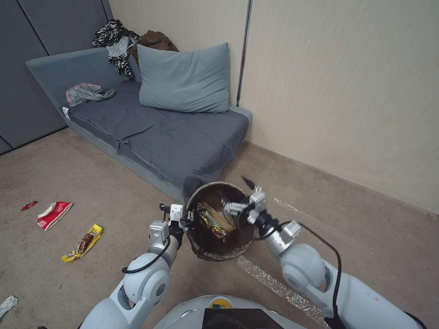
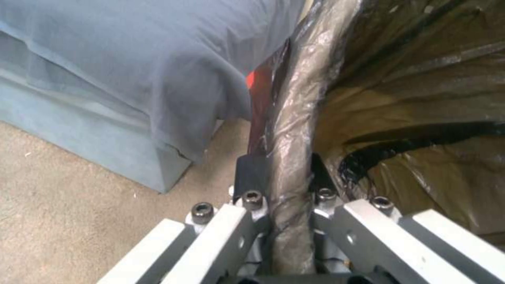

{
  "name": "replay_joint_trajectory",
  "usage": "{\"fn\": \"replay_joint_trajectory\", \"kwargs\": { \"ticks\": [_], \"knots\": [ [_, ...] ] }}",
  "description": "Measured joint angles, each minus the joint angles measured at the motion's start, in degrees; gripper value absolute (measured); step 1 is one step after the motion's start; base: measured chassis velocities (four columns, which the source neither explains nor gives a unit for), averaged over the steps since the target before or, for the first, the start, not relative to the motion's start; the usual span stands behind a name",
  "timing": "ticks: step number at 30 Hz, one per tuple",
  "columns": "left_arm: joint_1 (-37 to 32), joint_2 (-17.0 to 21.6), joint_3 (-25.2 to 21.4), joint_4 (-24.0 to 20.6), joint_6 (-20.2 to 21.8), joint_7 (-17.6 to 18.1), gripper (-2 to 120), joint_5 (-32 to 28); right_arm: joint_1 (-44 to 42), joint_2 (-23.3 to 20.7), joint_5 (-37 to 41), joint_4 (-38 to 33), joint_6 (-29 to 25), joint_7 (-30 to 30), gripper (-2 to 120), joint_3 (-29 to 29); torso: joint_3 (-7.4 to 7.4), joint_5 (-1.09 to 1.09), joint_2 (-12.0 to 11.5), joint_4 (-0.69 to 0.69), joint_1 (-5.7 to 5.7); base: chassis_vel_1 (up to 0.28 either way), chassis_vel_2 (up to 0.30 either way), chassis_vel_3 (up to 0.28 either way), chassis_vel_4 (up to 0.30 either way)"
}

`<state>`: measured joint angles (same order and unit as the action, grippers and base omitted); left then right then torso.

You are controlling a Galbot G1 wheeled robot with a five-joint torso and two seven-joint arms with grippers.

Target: Pick up the trash bin, then pick up the garbage from the floor and place it into the trash bin.

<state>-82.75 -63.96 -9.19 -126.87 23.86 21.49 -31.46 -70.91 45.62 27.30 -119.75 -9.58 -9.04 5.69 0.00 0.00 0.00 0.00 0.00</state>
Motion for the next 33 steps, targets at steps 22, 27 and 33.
{"fn": "replay_joint_trajectory", "kwargs": {
  "ticks": [22, 27, 33],
  "knots": [
    [-1.03, -0.33, -1.47, -0.06, -1.31, 1.13, 0, 1.5, -8.68, 10.52, -2.24, -5.39, 8.89, -14.64, 100, -32.47, 0.0, 0.01, 0.0, 0.0, 0.0, 0.0, 0.0, 0.0, 0.0],
    [-1.24, -0.02, -1.8, -0.16, -1.34, 1.6, 0, 1.51, -12.81, 13.44, -6.77, -4.58, 7.66, -14.14, 100, -34.07, 0.0, 0.01, 0.0, -0.01, 0.0, 0.0, 0.0, 0.0, 0.0],
    [-1.34, 0.15, -1.95, -0.21, -1.71, 1.72, 0, 1.52, -16.29, 16.15, -9.97, -4.74, 6.86, -13.36, 100, -34.3, 0.0, -0.01, 0.0, 0.0, 0.0, 0.0, 0.0, 0.0, 0.0]
  ]
}}
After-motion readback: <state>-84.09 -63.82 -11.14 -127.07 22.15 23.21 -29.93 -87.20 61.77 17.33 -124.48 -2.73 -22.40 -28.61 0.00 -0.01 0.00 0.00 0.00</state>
